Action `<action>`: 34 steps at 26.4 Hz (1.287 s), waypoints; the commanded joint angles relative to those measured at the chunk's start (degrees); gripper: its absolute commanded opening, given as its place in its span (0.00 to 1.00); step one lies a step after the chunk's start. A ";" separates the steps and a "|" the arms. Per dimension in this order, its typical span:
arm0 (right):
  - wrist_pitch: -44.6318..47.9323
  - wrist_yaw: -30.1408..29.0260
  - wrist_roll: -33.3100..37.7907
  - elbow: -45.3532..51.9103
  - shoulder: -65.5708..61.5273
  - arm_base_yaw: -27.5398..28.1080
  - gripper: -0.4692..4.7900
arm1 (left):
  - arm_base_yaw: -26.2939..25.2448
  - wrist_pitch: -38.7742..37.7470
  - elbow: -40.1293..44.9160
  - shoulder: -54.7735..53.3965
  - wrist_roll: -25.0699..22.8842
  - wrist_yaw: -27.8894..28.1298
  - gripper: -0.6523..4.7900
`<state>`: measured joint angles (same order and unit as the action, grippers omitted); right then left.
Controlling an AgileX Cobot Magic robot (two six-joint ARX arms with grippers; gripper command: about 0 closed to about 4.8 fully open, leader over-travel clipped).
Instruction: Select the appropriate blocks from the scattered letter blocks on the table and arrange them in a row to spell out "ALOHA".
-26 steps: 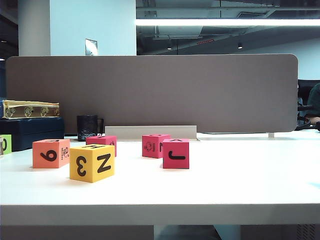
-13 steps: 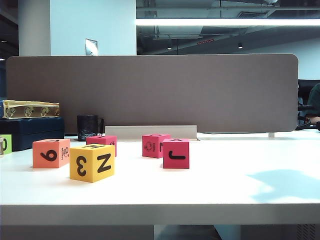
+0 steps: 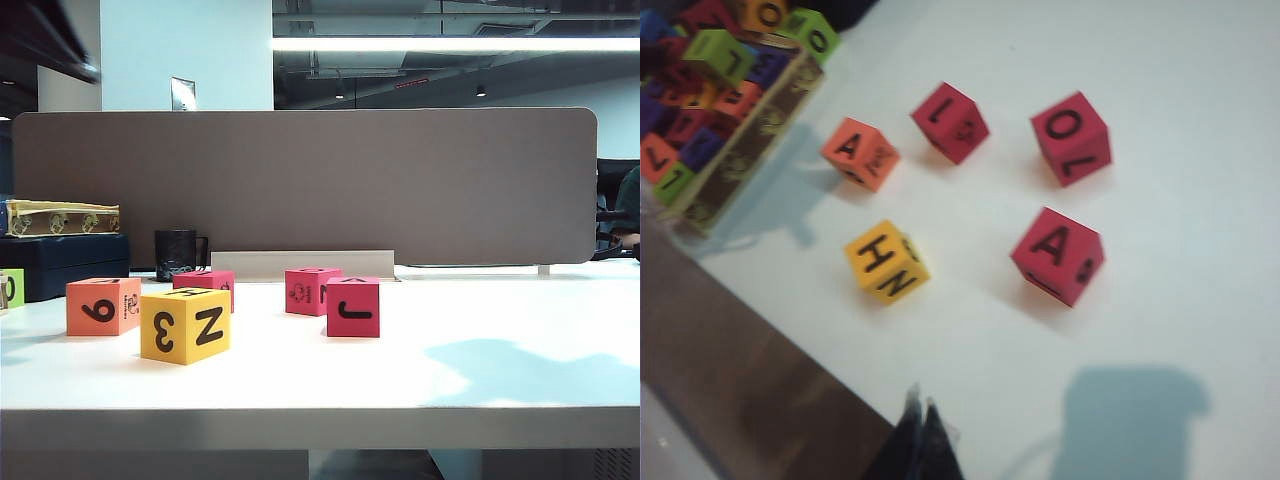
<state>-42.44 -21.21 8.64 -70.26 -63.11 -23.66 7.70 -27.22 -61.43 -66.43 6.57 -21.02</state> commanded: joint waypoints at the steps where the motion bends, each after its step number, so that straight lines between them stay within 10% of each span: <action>1: -0.46 1.22 -0.15 -1.31 0.15 -3.50 0.08 | 1.27 -0.52 -3.69 -5.68 -1.73 1.73 0.11; 15: -5.64 7.61 -0.35 -1.46 -8.33 -9.09 0.08 | 4.79 -8.90 -27.54 -33.75 -3.41 7.52 0.13; 26: -5.81 9.73 -0.68 -1.42 -9.07 -9.27 0.08 | 6.51 -6.95 -28.87 -39.71 -5.57 9.88 0.37; 31: -6.64 9.75 -0.76 -1.42 -9.07 -9.49 0.08 | 8.24 -6.78 -28.92 -41.79 -6.21 11.87 0.75; 34: -7.80 9.77 -0.76 -1.36 -9.07 -9.49 0.08 | 8.94 -6.34 -28.94 -43.04 -6.16 13.51 0.78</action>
<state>-49.80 -11.55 8.03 -71.31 -72.40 -33.06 16.67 -34.46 -90.11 -109.25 0.71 -8.29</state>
